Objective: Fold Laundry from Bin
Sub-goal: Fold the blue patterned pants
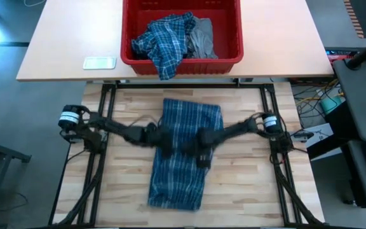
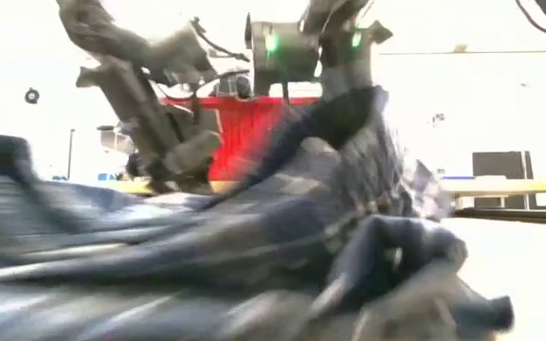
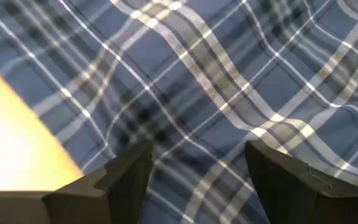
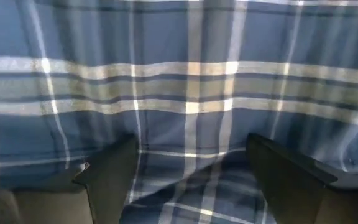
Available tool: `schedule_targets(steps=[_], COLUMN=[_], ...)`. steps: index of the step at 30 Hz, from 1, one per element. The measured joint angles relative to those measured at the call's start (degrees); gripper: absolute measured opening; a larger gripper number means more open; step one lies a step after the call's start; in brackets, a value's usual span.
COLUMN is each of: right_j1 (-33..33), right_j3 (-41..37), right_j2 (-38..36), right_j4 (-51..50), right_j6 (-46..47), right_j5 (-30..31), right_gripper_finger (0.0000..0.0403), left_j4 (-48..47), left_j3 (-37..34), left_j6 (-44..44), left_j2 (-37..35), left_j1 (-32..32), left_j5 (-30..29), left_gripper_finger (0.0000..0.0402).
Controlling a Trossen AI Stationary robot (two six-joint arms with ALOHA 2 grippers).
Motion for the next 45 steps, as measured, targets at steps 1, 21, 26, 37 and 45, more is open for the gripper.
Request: schedule_targets(steps=[1, 21, 26, 37, 45], right_j1=[-2.24, 11.50, 20.03, 25.40, 27.49], right_j3=[-0.52, -22.27, -23.50, -22.40, -16.99], right_j2=[-0.99, -22.00, -15.83, -12.24, -15.66], right_j4=[-0.26, 37.41, 35.96, 28.24, 30.59], right_j6=[-1.55, 6.86, 10.10, 16.51, 14.06], right_j5=[1.24, -0.36, 3.89, 4.30, 7.71], right_gripper_finger=[0.0299, 0.0299, 0.0296, 0.0292, 0.0292], left_j4=[-0.80, -2.14, 1.62, -15.94, -11.55], left_j3=[1.07, 9.22, 6.39, 20.16, 20.03], left_j6=[1.55, 19.26, 13.93, 10.74, 3.49], left_j2=[0.00, 0.44, 6.75, 5.89, 9.83], left_j1=[2.51, -5.68, -14.06, -22.42, -28.40], left_j5=[0.03, 13.12, 12.95, 11.49, 2.07], left_gripper_finger=[0.0247, 0.0247, 0.0247, 0.0247, 0.0247])
